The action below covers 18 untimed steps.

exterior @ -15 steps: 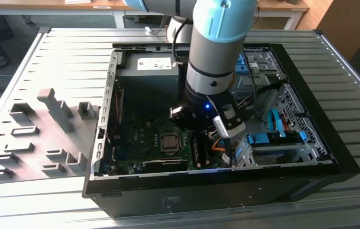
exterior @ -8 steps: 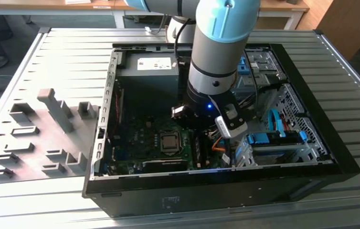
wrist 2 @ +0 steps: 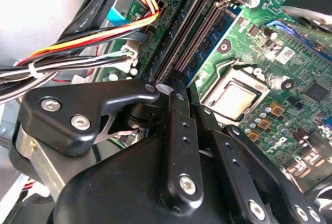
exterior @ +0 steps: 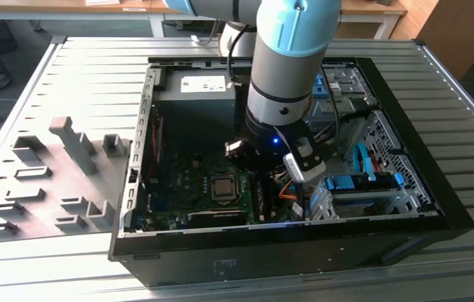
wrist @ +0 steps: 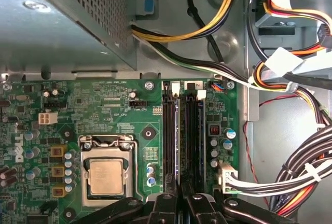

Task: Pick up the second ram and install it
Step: 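Insert the second ram into the second slot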

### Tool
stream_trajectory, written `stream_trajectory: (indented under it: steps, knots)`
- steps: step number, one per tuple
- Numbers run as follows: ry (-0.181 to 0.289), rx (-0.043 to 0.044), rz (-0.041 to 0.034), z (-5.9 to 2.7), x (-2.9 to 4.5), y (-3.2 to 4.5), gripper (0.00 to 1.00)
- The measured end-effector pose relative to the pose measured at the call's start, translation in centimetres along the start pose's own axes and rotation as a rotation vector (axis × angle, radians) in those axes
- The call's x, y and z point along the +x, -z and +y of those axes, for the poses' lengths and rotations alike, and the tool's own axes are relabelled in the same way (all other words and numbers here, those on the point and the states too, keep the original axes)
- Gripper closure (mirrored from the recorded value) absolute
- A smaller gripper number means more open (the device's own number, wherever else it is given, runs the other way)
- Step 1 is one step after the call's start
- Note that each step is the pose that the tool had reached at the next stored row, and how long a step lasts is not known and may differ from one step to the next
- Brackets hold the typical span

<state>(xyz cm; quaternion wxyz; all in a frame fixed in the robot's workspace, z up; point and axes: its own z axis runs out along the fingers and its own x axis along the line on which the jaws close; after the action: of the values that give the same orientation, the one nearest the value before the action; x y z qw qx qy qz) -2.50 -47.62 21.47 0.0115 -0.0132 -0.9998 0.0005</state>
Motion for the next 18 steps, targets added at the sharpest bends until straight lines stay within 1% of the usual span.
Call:
stream_trajectory:
  steps: [4, 11, 15, 18]
  knots:
    - [0.000, 0.0000, 0.0000, 0.00, 0.00, -0.03, 0.86]
    - [0.000, 0.0000, 0.0000, 0.03, -0.01, -0.47, 0.86]
    - [0.000, 0.0004, 0.0000, 0.43, 0.00, -0.48, 0.86]
    - [0.000, 0.0001, 0.0000, 0.48, 0.00, -0.49, 0.86]
